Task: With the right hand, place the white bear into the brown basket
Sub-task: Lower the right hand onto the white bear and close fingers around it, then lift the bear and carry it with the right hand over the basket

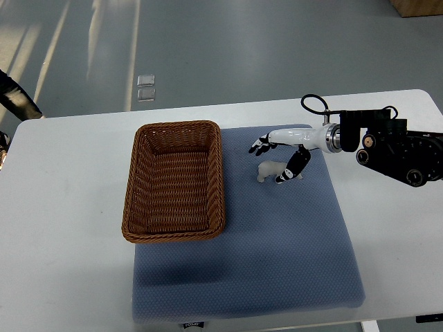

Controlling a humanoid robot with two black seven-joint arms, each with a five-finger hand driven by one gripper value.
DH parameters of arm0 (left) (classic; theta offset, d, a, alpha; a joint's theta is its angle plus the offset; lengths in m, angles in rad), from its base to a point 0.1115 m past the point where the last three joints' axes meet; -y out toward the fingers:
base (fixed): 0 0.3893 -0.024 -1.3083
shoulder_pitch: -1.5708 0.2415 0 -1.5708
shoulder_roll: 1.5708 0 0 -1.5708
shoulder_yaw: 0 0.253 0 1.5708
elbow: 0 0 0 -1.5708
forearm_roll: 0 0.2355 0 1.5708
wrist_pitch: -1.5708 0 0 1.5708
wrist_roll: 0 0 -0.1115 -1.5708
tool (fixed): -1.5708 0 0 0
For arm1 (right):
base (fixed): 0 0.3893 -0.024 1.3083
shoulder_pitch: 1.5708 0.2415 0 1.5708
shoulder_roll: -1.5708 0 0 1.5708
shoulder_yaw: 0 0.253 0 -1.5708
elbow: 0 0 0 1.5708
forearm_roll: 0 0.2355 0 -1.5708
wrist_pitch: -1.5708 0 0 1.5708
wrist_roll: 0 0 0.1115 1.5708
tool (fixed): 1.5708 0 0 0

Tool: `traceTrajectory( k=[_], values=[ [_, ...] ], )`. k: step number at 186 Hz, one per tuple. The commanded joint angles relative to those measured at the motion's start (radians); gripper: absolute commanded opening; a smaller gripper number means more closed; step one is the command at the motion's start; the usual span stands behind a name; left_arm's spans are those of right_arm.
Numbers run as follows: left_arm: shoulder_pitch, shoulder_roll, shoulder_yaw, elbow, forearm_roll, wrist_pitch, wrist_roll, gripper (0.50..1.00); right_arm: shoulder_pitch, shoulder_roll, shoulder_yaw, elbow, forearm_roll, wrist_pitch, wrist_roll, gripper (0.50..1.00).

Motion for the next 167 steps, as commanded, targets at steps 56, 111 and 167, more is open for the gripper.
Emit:
traceTrajectory(
  k=[56, 111, 167],
  values=[
    [0.000, 0.000, 0.000, 0.000, 0.000, 0.000, 0.000, 1.000, -0.002, 0.002, -0.012, -0.014, -0.016, 0.000, 0.000, 0.791],
    [0.000, 0.000, 0.000, 0.000, 0.000, 0.000, 0.000, 1.000, 0.000, 0.002, -0.015, -0.014, -0.019, 0.002, 0.001, 0.676],
    [0.000, 0.000, 0.000, 0.000, 0.000, 0.000, 0.000, 1.000, -0.002, 0.002, -0.017, -0.014, -0.043, 0.002, 0.003, 0.541]
  ],
)
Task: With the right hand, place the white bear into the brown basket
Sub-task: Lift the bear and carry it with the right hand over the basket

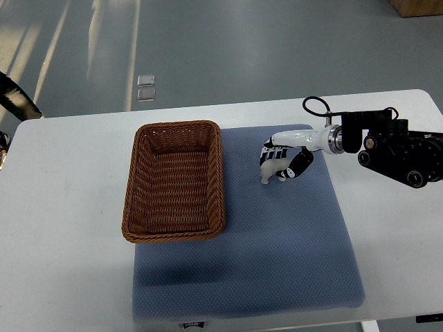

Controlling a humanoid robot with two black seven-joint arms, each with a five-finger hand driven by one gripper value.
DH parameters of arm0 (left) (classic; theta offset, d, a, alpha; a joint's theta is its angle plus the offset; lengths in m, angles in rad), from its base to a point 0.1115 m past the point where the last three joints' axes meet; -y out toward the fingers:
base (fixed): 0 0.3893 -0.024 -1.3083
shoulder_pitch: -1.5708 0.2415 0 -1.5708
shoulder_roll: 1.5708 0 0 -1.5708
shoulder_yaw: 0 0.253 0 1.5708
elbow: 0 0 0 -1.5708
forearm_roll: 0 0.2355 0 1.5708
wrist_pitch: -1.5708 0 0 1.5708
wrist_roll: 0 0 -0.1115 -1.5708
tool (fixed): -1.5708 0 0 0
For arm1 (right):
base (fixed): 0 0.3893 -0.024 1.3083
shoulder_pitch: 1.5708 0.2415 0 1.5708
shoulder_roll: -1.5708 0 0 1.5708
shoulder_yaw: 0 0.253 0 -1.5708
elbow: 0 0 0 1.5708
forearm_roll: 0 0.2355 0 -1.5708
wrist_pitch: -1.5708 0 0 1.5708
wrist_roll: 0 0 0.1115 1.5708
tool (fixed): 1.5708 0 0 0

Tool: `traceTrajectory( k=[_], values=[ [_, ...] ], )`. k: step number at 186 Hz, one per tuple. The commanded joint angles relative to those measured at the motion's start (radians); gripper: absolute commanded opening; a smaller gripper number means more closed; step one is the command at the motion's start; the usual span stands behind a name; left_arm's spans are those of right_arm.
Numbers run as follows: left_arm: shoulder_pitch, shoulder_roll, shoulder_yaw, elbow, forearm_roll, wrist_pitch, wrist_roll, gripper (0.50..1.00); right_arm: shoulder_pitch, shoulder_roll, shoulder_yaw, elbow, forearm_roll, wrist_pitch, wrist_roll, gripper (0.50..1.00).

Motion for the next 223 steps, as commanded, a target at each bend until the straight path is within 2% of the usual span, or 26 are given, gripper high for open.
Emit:
traceTrajectory(
  k=[1, 17, 65, 105, 129, 149, 185, 223],
  values=[
    [0.000, 0.000, 0.000, 0.000, 0.000, 0.000, 0.000, 1.000, -0.001, 0.000, -0.001, 0.000, -0.018, -0.001, 0.003, 0.541],
    [0.001, 0.000, 0.000, 0.000, 0.000, 0.000, 0.000, 1.000, 0.000, 0.000, -0.001, 0.000, -0.020, -0.001, 0.004, 0.500],
    [0.000, 0.000, 0.000, 0.000, -0.001, 0.000, 0.000, 1.000, 0.017, -0.008, 0.004, 0.002, -0.018, -0.003, 0.026, 0.500],
    [0.000, 0.000, 0.000, 0.000, 0.000, 0.000, 0.000, 1.000, 0.071, -0.021, 0.021, 0.002, -0.011, -0.006, 0.095, 0.500],
    [0.001, 0.000, 0.000, 0.000, 0.000, 0.000, 0.000, 1.000, 0.120, -0.021, 0.039, 0.003, -0.002, -0.035, 0.151, 0.500],
    [0.001, 0.000, 0.000, 0.000, 0.000, 0.000, 0.000, 1.000, 0.138, 0.009, 0.044, 0.008, -0.002, -0.078, 0.162, 0.500],
    [0.001, 0.000, 0.000, 0.000, 0.000, 0.000, 0.000, 1.000, 0.147, 0.141, 0.042, 0.002, -0.011, -0.187, 0.162, 0.500],
    [0.001, 0.000, 0.000, 0.000, 0.000, 0.000, 0.000, 1.000, 0.164, 0.247, 0.027, -0.040, -0.018, -0.221, 0.159, 0.500]
  ],
)
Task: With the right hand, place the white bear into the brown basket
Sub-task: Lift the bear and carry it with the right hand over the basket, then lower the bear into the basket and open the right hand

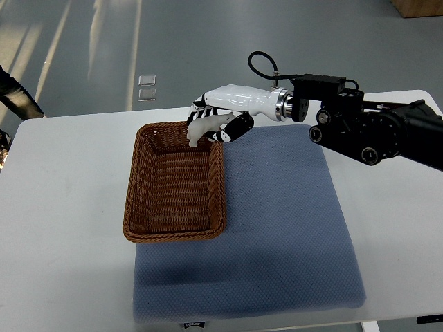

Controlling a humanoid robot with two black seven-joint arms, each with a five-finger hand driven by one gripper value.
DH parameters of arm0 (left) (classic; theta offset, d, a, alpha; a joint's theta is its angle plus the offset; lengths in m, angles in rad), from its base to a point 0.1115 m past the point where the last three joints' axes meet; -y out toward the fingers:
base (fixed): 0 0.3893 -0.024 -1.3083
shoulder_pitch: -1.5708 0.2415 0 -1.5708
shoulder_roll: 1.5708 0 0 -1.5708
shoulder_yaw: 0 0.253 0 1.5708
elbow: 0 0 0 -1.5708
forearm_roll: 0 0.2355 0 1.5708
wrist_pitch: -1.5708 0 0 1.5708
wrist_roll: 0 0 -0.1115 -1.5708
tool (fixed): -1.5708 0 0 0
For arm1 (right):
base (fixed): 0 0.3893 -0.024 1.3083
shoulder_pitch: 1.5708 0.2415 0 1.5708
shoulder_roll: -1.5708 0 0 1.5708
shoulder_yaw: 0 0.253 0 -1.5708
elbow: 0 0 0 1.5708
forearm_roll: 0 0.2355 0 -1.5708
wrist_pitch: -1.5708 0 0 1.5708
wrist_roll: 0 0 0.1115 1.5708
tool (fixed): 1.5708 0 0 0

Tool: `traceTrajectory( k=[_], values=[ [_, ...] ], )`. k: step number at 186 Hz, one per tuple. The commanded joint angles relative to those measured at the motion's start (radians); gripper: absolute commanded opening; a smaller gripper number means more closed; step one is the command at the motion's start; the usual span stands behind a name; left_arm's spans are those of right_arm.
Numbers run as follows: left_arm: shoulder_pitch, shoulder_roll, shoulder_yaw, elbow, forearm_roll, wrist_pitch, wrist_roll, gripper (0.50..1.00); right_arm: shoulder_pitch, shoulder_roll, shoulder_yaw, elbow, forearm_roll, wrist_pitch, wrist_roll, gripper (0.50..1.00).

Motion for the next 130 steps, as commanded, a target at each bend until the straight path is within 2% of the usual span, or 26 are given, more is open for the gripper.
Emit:
traceTrajectory(
  k=[1, 59, 89, 130],
  values=[
    [0.000, 0.000, 0.000, 0.000, 0.000, 0.000, 0.000, 1.000, 0.014, 0.058, -0.009, -0.028, -0.001, -0.014, -0.002, 0.500],
    [0.000, 0.000, 0.000, 0.000, 0.000, 0.000, 0.000, 1.000, 0.017, 0.188, -0.041, -0.149, -0.001, -0.012, -0.014, 0.500],
    [0.000, 0.000, 0.000, 0.000, 0.000, 0.000, 0.000, 1.000, 0.009, 0.190, -0.044, -0.209, 0.000, -0.003, -0.042, 0.500],
    [0.000, 0.000, 0.000, 0.000, 0.000, 0.000, 0.000, 1.000, -0.006, 0.190, -0.044, -0.215, 0.016, -0.002, -0.060, 0.500]
  ],
)
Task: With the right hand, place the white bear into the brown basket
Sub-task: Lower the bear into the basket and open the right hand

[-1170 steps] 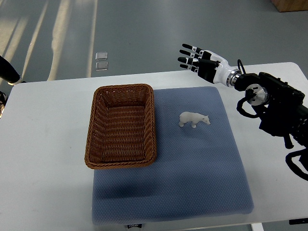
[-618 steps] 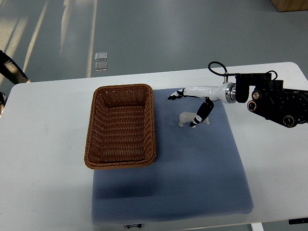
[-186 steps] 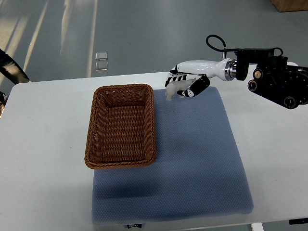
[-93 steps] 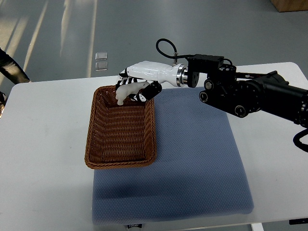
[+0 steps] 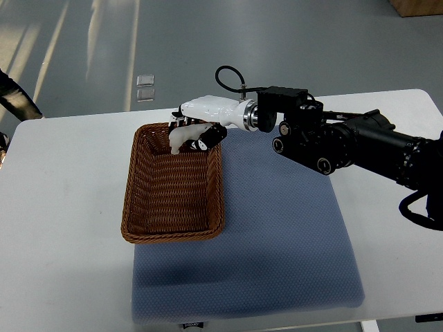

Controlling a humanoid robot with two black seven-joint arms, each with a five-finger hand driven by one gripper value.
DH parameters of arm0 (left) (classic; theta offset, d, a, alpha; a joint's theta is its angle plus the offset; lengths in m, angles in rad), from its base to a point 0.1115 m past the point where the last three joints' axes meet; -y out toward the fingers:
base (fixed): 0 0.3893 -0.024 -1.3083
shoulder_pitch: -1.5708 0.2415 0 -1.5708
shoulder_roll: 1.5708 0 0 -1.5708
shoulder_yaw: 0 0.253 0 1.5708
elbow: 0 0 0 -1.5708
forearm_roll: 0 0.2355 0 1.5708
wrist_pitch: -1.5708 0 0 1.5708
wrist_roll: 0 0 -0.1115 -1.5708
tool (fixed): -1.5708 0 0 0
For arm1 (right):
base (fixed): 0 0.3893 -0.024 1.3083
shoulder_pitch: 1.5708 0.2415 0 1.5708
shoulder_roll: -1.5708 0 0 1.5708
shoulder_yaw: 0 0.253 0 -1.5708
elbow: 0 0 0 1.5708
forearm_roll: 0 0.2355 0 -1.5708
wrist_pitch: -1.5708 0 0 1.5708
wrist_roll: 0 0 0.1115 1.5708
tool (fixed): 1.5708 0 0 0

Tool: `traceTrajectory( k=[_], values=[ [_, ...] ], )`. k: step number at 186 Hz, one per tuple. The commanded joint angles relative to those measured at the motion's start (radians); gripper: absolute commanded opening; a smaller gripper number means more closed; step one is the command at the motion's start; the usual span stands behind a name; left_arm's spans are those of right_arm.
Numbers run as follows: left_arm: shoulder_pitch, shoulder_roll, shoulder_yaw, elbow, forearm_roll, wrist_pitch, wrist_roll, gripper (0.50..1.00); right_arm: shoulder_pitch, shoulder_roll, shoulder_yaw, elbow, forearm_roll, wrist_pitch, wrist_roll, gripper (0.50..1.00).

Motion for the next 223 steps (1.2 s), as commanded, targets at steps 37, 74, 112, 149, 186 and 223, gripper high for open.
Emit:
traceTrajectory(
  k=[37, 74, 112, 149, 186, 223],
  values=[
    [0.000, 0.000, 0.000, 0.000, 0.000, 0.000, 0.000, 1.000, -0.011, 0.000, 0.005, 0.000, 0.009, -0.002, -0.002, 0.500],
    [0.000, 0.000, 0.000, 0.000, 0.000, 0.000, 0.000, 1.000, -0.012, 0.000, 0.006, 0.000, 0.009, -0.008, -0.002, 0.533],
    [0.000, 0.000, 0.000, 0.000, 0.000, 0.000, 0.000, 1.000, -0.031, 0.000, 0.005, 0.000, 0.009, -0.011, -0.002, 0.590],
    [0.000, 0.000, 0.000, 0.000, 0.000, 0.000, 0.000, 1.000, -0.035, 0.000, 0.009, 0.001, 0.011, -0.014, 0.000, 0.795],
    [0.000, 0.000, 0.000, 0.000, 0.000, 0.000, 0.000, 1.000, -0.037, 0.000, 0.012, 0.005, 0.017, -0.074, 0.011, 0.913],
    [0.000, 0.000, 0.000, 0.000, 0.000, 0.000, 0.000, 1.000, -0.032, 0.000, 0.097, 0.011, 0.172, -0.086, 0.006, 0.911]
  ],
)
